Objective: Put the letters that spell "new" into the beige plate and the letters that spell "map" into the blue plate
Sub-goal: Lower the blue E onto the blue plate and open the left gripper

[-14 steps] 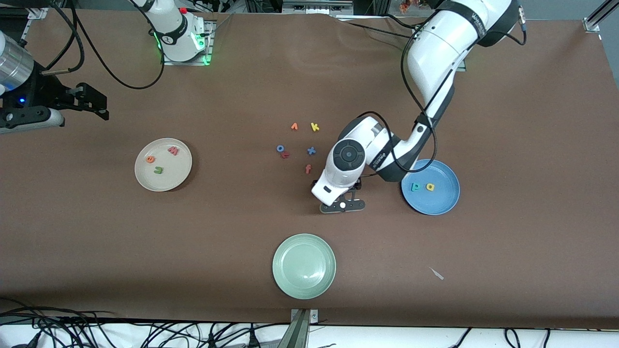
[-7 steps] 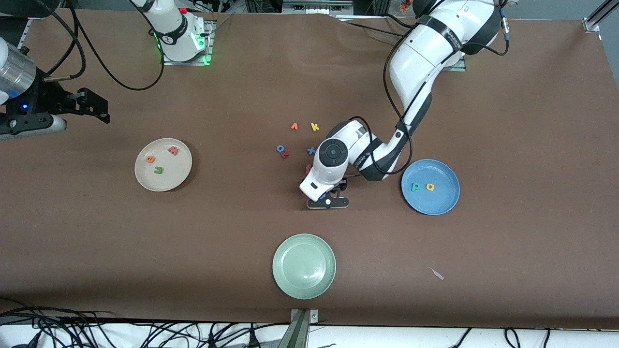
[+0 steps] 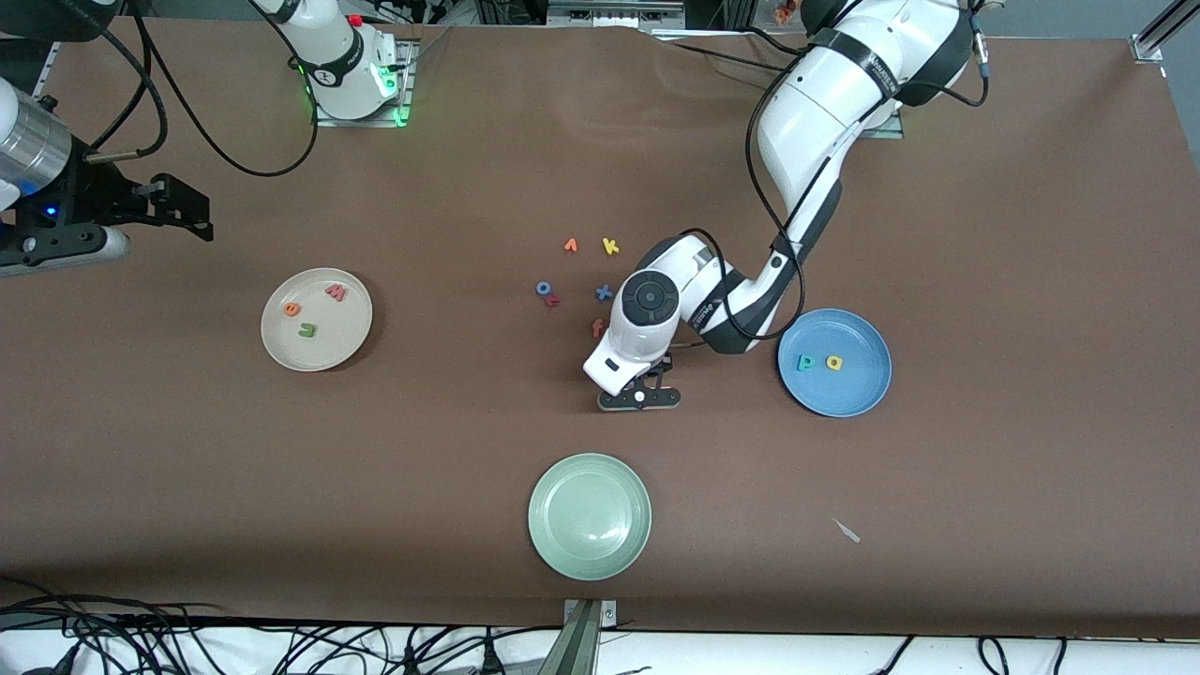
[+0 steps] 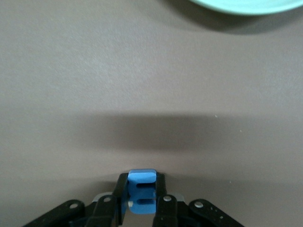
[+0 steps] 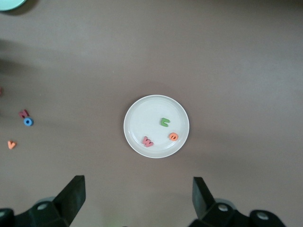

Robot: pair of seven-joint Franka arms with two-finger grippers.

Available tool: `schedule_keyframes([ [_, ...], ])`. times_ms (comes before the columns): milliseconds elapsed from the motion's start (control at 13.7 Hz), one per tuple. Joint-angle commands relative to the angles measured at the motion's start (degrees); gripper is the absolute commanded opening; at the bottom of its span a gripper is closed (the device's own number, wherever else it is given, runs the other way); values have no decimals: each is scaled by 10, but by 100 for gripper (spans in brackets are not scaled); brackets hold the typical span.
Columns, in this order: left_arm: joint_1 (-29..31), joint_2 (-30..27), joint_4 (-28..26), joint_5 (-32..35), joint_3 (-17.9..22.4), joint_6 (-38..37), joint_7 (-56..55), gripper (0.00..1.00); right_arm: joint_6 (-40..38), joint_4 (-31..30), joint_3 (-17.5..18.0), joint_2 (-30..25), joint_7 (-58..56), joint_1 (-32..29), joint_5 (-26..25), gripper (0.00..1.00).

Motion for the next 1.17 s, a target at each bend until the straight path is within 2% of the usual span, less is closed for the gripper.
schedule_keyframes([
  [0,17,-34,3,1,5,-53,3,8,-9,9,-2,2,-21,-9,2,100],
  [438,85,-99,2,1,5,-242,200,9,-17,5,-2,2,5,-9,2,100],
  [584,114,-129,-31,8,5,-255,251,9,-22,6,-2,1,15,-9,1,100],
  [730,141,-161,-73,27,3,-254,308,10,-22,6,-2,1,15,-7,-1,100],
  [876,165,-195,-138,51,4,-242,337,10,-18,6,-2,2,5,-8,0,100],
  [1095,218,-256,-292,80,-4,-126,363,11,-18,10,-2,7,1,-7,0,100],
])
